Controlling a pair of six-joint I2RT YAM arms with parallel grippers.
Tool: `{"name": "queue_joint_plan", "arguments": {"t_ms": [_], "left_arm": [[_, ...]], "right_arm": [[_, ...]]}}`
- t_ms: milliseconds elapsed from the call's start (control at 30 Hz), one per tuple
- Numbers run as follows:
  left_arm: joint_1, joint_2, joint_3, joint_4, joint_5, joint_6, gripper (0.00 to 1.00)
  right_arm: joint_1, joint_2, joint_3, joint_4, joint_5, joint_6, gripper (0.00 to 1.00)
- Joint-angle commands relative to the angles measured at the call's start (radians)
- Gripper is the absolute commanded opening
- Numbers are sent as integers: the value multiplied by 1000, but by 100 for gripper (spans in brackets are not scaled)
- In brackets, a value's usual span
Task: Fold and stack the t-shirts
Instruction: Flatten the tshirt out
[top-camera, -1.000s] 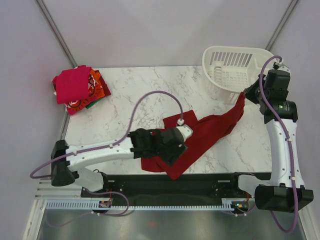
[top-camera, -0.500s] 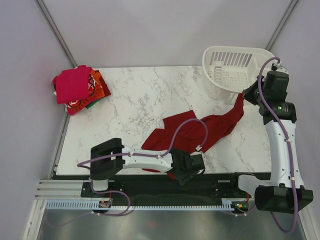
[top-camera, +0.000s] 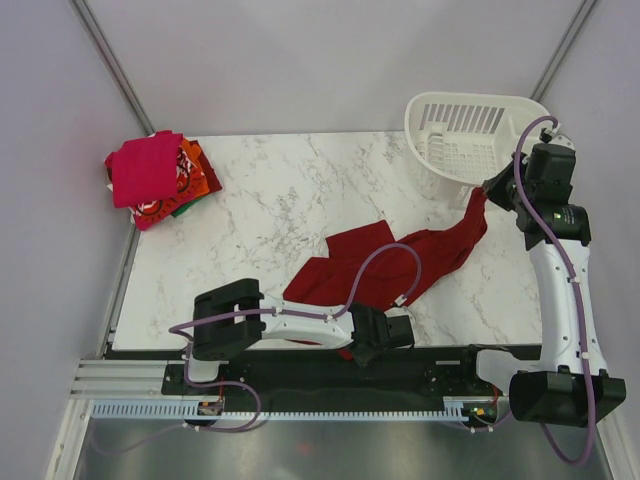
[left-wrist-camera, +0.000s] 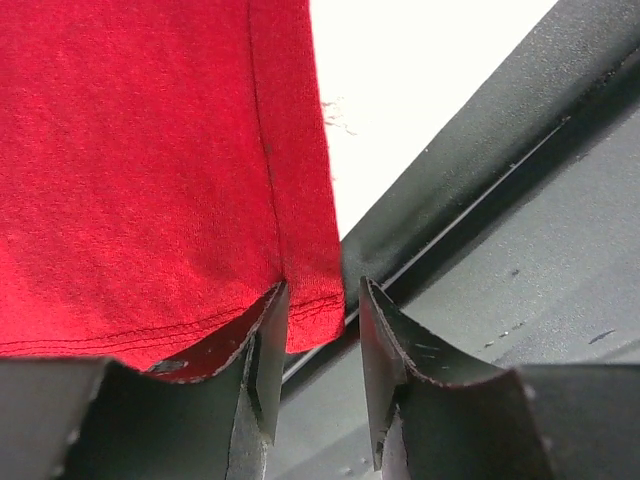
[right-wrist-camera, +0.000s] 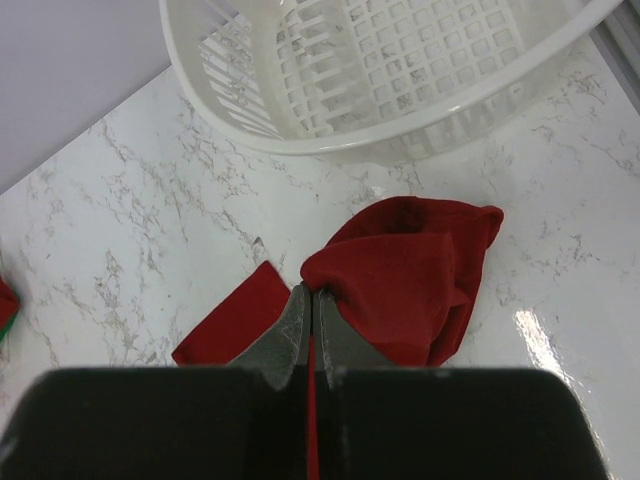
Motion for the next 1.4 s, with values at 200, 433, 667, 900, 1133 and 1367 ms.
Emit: {"name": "queue_joint_plan", "arguments": {"t_ms": [200, 433, 667, 900, 1133, 1367], "left_arm": [[2, -10, -4, 1, -74, -16, 48], [-22, -110, -13, -51, -90, -81, 48], [-38, -135, -13, -83, -133, -87, 46], [-38, -55, 2, -85, -136, -76, 42], [-35, -7, -1, -83, -154, -64, 41], [-33, 22, -10, -69, -153, -64, 36]], "right_arm": [[0, -13, -9, 46, -13, -10, 0], [0, -14, -16, 55, -12, -7, 0], [0, -11, -21, 59, -21, -4, 0], [0, -13, -21, 59, -24, -4, 0], [0, -8, -25, 61, -32, -6, 0], [0, -5, -24, 64, -35, -4, 0]]}}
